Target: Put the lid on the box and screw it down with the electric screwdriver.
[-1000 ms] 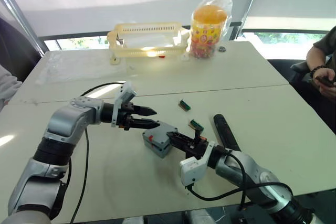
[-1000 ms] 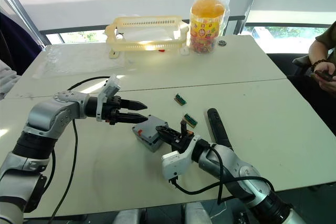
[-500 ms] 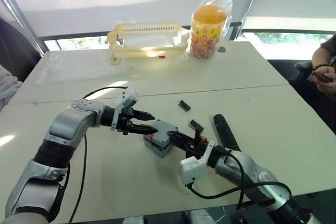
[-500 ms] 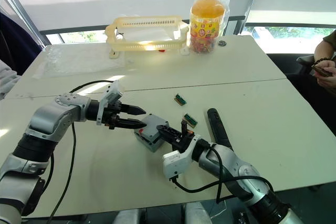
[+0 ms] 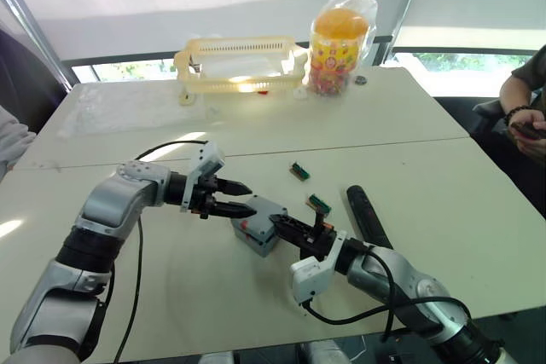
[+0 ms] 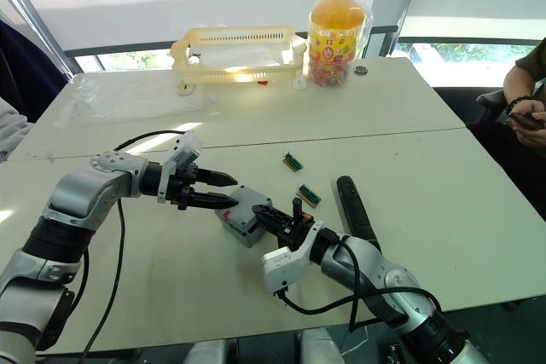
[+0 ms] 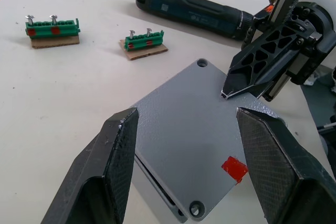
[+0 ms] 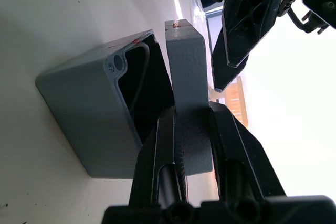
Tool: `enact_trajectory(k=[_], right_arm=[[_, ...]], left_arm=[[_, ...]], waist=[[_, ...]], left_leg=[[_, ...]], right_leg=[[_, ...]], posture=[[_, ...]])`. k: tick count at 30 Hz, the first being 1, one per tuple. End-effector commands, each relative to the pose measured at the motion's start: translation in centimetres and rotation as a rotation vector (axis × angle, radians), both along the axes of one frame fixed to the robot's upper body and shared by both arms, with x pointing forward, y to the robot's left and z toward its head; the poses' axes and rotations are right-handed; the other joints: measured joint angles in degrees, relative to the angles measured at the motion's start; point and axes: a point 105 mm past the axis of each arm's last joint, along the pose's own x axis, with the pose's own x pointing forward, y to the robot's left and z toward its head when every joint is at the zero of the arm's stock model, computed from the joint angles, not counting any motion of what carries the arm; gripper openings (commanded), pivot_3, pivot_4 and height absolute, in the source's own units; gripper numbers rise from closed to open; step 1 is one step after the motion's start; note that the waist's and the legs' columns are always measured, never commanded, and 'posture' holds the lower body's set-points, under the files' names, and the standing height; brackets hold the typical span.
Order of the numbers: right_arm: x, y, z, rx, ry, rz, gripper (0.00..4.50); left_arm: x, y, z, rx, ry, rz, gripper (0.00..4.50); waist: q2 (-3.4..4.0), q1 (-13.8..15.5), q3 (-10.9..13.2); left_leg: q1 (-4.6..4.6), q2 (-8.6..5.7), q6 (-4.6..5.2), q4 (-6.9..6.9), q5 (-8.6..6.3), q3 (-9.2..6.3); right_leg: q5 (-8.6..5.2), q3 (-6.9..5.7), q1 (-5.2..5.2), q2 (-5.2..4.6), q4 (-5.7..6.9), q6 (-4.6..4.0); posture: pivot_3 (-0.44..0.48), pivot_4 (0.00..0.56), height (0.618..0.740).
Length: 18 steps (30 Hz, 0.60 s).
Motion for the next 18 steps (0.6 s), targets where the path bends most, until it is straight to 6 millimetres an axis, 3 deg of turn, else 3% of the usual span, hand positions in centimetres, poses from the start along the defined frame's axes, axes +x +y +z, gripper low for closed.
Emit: enact_trajectory(k=[1, 5, 18], right_arm=[[-0.1, 0.0, -0.3, 0.000, 0.013, 0.001, 0.63], [-0.1, 0.0, -0.2, 0.003, 0.006, 0.001, 2.51], [-0.1, -0.9, 0.5, -0.009, -0.023, 0.010, 2.51]], left_arm=[[-0.3, -0.5, -0.5, 0.040, -0.057, -0.041, 3.04], [-0.2, -0.6, -1.2, 0.059, -0.067, -0.045, 3.06], [-0.6, 0.0, -2.7, 0.096, -0.044, -0.056, 3.06]], waist=[[0.01, 0.00, -0.01], [-0.04, 0.04, -0.04], [-0.03, 0.04, -0.08]], left_leg=[[0.00, 0.00, 0.00, 0.00, 0.00, 0.00], [0.02, 0.00, 0.00, 0.01, 0.00, 0.01], [0.09, 0.00, 0.00, 0.03, 0.00, 0.00]], right_leg=[[0.00, 0.00, 0.00, 0.00, 0.00, 0.00], [0.00, 0.01, 0.02, 0.00, 0.00, 0.00], [0.00, 0.00, 0.11, 0.00, 0.02, 0.00]], posture=[[0.000, 0.150, 0.740], [0.000, 0.150, 0.740], [0.000, 0.150, 0.740]])
